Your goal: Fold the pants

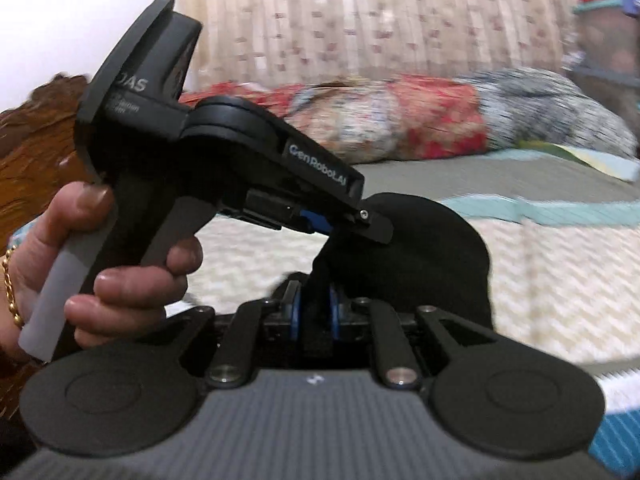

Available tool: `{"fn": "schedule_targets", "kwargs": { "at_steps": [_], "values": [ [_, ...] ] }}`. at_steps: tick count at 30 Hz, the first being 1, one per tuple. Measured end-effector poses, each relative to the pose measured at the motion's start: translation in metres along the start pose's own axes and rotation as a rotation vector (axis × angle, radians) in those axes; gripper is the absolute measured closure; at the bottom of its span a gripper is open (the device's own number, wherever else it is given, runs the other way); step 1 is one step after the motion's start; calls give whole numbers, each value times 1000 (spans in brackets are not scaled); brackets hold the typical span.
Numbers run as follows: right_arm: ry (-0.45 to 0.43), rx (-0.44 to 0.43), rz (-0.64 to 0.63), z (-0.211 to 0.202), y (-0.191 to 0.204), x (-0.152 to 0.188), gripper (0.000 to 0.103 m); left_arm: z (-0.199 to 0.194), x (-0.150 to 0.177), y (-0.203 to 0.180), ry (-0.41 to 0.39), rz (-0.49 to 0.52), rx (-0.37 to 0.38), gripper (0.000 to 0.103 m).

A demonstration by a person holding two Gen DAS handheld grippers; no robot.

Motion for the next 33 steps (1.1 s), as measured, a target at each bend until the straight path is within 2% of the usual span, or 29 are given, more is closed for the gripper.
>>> {"fn": "schedule_targets", "kwargs": {
  "at_steps": [3, 5, 7, 10, 11, 13, 15, 17, 19, 21, 23, 25, 27, 28, 29, 31, 32, 33],
  "values": [
    [28, -55, -57, 19, 31, 3, 87, -14, 13, 39, -14, -74, -38, 89],
    [74, -107, -59, 37, 45, 11, 96, -8, 29, 67, 15, -141, -56, 88],
    [146, -170, -34, 62, 55, 25, 95, 6, 42, 88, 46, -173, -88, 88],
    [270, -175, -63, 96, 58, 51, 92, 38, 59, 115, 107, -194, -180, 88],
    [302, -188, -39, 97, 53, 54, 92, 40, 64, 123, 114, -203, -185, 88],
    [262, -239, 13, 75, 42, 44, 91, 39, 63, 125, 98, -215, -161, 88],
    [192, -219, 24, 45, 22, 31, 84, 36, 59, 124, 86, -204, -152, 88],
    [116, -142, 47, 14, -5, 22, 73, 33, 57, 122, 74, -194, -151, 89],
    [60, -55, 113, -5, -41, 14, 71, 33, 56, 121, 68, -196, -149, 92],
    [29, -5, 219, -18, -72, 16, 71, 32, 56, 121, 65, -212, -142, 94],
    [47, -3, 307, -15, -88, 26, 71, 32, 58, 121, 61, -216, -140, 94],
    [163, -69, 357, 12, -82, 51, 70, 33, 59, 120, 61, -208, -148, 94],
    [268, -86, 357, 44, -63, 77, 70, 30, 60, 120, 60, -203, -166, 94],
    [245, -60, 312, 47, -55, 74, 70, 27, 61, 121, 59, -209, -168, 94],
    [234, -39, 268, 47, -46, 70, 70, 23, 63, 124, 58, -225, -167, 89],
    [240, -23, 237, 46, -41, 67, 70, 16, 68, 128, 57, -266, -135, 60],
    [241, -34, 242, 46, -44, 67, 71, 13, 70, 129, 51, -283, -122, 37],
    [240, -52, 266, 42, -48, 68, 71, 10, 74, 129, 47, -297, -108, 27]
  ]
}}
Point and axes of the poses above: each gripper's, at about its wrist camera, not at the fingertips, and z roughly the way its jaws point, y to its left, x to its underside, the point moved 8 cm from there along z, roughly the way its jaws point, and after that the axes turned 8 degrees about y, right-handed, at the moved point
